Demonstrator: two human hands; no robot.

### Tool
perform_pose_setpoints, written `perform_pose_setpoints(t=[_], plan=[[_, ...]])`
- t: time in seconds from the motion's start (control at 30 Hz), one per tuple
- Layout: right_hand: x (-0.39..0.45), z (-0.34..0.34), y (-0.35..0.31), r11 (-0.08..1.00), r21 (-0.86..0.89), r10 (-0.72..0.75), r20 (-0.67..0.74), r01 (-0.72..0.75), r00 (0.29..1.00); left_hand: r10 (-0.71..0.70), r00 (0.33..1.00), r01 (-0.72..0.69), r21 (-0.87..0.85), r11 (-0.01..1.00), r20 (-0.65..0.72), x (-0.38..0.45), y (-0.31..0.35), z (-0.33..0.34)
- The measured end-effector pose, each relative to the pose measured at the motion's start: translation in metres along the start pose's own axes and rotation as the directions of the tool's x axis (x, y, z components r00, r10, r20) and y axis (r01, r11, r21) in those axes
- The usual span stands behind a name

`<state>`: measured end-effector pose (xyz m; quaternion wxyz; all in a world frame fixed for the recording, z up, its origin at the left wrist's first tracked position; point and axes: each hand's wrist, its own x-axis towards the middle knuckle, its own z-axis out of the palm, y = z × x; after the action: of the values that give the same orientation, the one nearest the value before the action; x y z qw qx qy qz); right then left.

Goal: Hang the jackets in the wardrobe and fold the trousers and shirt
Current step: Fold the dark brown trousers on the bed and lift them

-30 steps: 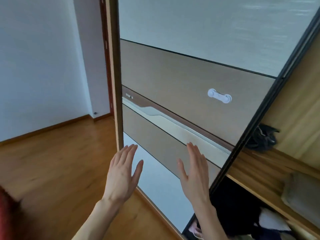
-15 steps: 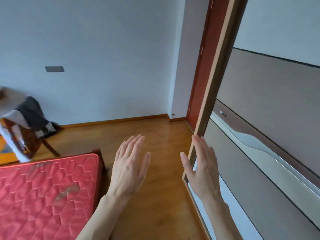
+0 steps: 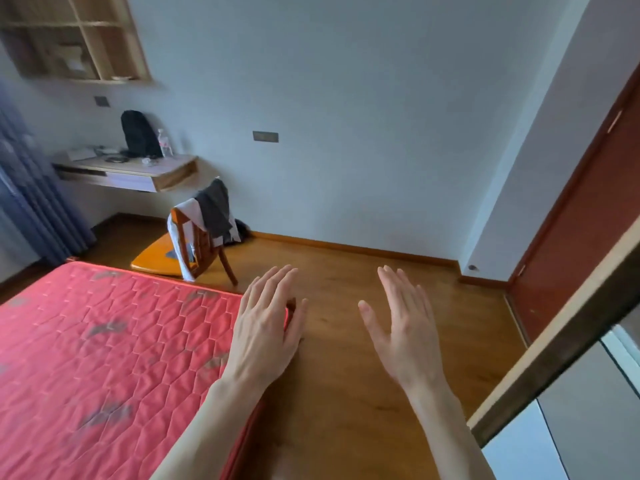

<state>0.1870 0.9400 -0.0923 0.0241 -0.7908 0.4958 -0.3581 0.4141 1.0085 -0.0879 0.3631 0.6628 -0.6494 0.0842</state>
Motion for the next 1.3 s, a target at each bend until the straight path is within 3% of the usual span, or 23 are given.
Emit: perform_pose_setpoints(t=[0.4,0.83,1.13,1.3], plan=[[0.148,0.087,0.027,0.99,-0.033,-0.134,0.093,0.138,0.987,-0.076,0.993,0.083,0.075,0.994,-0.09,0.11,-0.084,0.064],[0.337,0.197,0.05,0.986,-0.023,-0.163,0.109,0.167,0.981,-0.122,0.987,0.136,0.138,0.981,-0.108,0.279,-0.198,0.127],[0.438,0.282,0.084,0.977,0.057,-0.212,0.178,0.205,0.961,-0.158,0.984,0.171,0.199,0.965,-0.081,0.364,-0.252,0.194],[0.523,0.339,0.109,0.953,0.167,-0.285,0.218,0.252,0.933,-0.242,0.961,0.267,0.219,0.938,-0.134,0.426,-0.275,0.232]])
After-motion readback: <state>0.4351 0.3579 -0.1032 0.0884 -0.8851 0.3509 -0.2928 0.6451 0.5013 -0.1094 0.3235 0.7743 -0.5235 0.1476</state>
